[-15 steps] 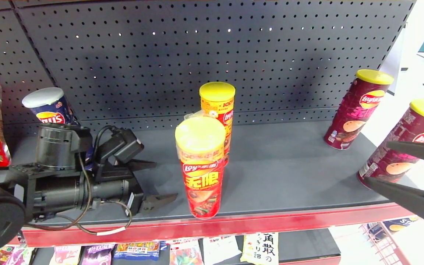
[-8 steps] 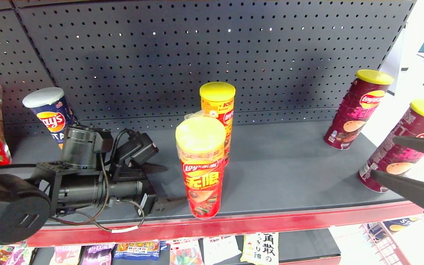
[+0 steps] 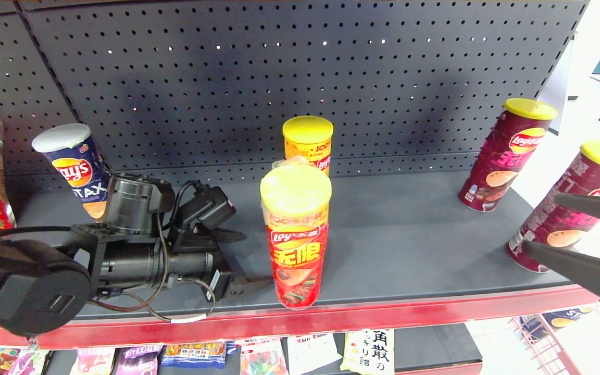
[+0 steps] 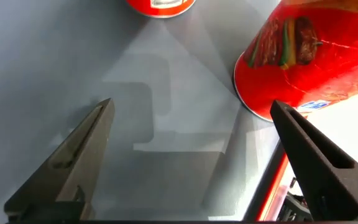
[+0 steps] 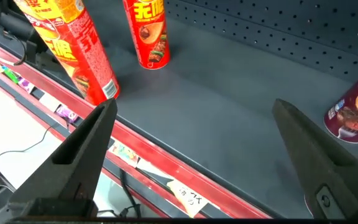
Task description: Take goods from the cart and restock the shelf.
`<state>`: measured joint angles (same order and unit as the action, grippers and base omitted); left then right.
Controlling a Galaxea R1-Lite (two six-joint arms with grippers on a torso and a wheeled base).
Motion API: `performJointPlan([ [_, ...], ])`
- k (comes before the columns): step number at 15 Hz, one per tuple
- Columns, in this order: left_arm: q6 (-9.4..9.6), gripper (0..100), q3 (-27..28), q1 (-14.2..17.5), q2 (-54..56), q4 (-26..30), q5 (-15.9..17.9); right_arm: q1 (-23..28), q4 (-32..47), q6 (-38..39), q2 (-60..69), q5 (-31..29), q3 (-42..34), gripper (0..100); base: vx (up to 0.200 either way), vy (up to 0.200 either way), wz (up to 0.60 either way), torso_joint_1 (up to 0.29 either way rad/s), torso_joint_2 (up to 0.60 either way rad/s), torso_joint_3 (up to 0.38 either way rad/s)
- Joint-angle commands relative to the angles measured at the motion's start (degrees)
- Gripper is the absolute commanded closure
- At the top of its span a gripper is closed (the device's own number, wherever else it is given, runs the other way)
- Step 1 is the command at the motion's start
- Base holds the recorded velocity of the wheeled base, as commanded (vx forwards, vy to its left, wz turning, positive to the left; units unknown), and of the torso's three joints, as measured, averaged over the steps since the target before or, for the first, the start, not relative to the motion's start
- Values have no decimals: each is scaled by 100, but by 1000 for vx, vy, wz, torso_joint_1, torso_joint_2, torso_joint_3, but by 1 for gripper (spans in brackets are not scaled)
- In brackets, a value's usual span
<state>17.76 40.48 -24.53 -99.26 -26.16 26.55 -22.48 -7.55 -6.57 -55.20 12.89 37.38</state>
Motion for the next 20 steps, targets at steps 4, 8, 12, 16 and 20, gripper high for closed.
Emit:
performJointPlan([
  [4,-10,0,100,-35,-76,-3,-1,-2,-1,-2,-8,3,-2,0,0,0,0,0,0,0],
  [8,-1,0,100,-43,-76,-3,-1,-2,-1,-2,27,3,-2,0,0,0,0,0,0,0],
  [12,-27,0,100,-61,-50,-3,-36,-2,8,-2,36,-5,-11,0,0,0,0,0,0,0],
  [16,-36,0,-260,431,644,6,-45,-2,34,-2,123,-5,-284,0,0,0,0,0,0,0],
  [20,-221,0,-1632,1029,2956,67,-159,130,43,-28,827,-67,-890,0,0,0,0,0,0,0],
])
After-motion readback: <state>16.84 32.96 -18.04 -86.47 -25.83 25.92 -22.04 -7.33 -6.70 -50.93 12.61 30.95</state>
